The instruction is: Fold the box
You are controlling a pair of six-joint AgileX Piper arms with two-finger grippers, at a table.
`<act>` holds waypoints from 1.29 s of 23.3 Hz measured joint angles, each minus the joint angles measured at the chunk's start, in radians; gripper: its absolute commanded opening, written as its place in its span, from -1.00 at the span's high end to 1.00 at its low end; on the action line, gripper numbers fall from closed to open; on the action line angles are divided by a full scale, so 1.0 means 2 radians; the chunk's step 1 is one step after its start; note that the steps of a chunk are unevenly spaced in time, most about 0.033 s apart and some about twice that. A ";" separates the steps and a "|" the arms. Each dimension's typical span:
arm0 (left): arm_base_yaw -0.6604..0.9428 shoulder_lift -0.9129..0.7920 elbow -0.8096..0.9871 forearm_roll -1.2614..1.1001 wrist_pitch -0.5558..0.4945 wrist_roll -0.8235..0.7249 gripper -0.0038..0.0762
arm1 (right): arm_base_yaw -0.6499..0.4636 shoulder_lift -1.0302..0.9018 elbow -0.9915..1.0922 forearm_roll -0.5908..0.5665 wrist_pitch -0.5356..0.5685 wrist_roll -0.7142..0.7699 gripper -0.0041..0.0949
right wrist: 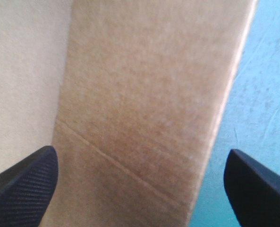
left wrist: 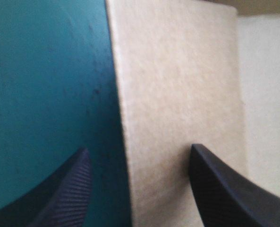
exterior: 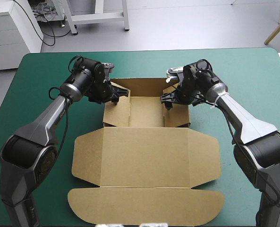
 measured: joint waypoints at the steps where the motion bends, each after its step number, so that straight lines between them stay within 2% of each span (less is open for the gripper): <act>1: 0.000 0.000 -0.017 0.005 0.006 0.000 -0.13 | 0.000 -0.001 -0.015 -0.002 0.008 0.000 -0.79; 7: 0.000 -0.004 -0.119 0.026 0.016 0.020 -0.04 | 0.000 -0.036 -0.080 -0.015 0.035 0.003 -0.77; 10: 0.000 -0.017 -0.151 0.026 0.020 0.037 0.09 | 0.000 -0.069 -0.083 -0.020 0.041 0.007 -0.76; 12: 0.000 -0.030 -0.161 0.026 0.020 0.042 0.29 | 0.000 -0.090 -0.084 -0.020 0.044 0.010 -0.76; 13: 0.000 -0.039 -0.163 0.026 0.020 0.046 0.58 | 0.000 -0.099 -0.085 -0.019 0.045 0.012 -0.76; 15: 0.000 -0.069 -0.166 0.026 0.020 0.072 0.91 | 0.000 -0.122 -0.085 -0.013 0.046 0.016 -0.77; 19: 0.000 -0.138 -0.155 0.026 0.020 0.098 0.93 | 0.000 -0.147 -0.084 -0.003 0.049 0.021 -0.76; 22: 0.000 -0.221 -0.099 0.027 0.020 0.113 0.93 | 0.000 -0.163 -0.033 -0.004 0.049 0.025 -0.77; 25: 0.000 -0.306 -0.003 0.029 0.021 0.120 0.93 | 0.000 -0.161 0.024 -0.010 0.019 0.029 -0.76; 30: 0.000 -0.416 0.134 0.038 0.021 0.122 0.93 | 0.000 -0.122 0.056 -0.012 -0.022 0.030 -0.77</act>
